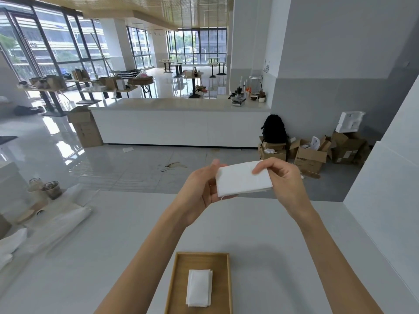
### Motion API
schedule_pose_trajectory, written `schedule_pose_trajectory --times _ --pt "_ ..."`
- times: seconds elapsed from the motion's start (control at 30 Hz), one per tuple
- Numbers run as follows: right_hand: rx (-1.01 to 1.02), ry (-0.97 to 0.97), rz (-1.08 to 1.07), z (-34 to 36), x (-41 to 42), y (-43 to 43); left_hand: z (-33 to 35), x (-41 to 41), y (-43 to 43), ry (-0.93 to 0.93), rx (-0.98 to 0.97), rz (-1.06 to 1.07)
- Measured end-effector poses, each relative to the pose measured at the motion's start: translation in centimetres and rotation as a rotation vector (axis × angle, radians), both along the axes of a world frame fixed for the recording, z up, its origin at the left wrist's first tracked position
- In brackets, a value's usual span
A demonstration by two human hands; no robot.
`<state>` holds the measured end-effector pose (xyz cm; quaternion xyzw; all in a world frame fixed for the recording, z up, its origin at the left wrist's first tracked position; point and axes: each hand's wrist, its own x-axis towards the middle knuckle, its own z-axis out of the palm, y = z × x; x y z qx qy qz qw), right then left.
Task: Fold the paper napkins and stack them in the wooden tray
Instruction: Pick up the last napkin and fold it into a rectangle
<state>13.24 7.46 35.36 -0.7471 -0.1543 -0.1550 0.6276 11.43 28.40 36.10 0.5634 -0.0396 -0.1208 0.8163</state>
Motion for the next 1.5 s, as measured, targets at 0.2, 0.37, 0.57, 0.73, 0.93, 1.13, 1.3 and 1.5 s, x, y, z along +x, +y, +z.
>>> schedule_pose_trajectory --times 0.2,0.37,0.57,0.73,0.93,1.13,1.3,1.5 --pt "0.250 0.191 0.094 0.7 -0.5 0.8 -0.4 0.0 0.0 -0.088 0.082 0.090" --pt "0.266 0.316 0.049 0.3 -0.9 1.6 -0.6 0.0 -0.2 -0.078 0.075 0.136" --pt "0.115 0.099 -0.076 -0.2 -0.8 2.3 -1.3 -1.3 -0.2 -0.039 -0.058 0.055" --pt "-0.059 0.104 0.246 1.6 -0.7 1.4 -2.1 -2.8 0.0 0.001 -0.214 -0.179" --pt "-0.489 -0.018 0.290 4.3 1.0 1.4 -2.9 -3.6 -1.7 -0.045 -0.250 -0.158" --pt "-0.924 -0.388 0.368 3.6 -1.0 1.5 -2.3 -4.1 -1.7 -0.062 -0.443 -0.083" --pt "-0.971 -0.348 0.227 2.7 -0.5 1.7 -2.5 -4.6 -0.8 -0.124 -0.411 -0.102" --pt "-0.471 0.134 0.106 1.6 0.1 3.2 -2.6 -5.3 0.2 -0.117 -0.424 -0.099"
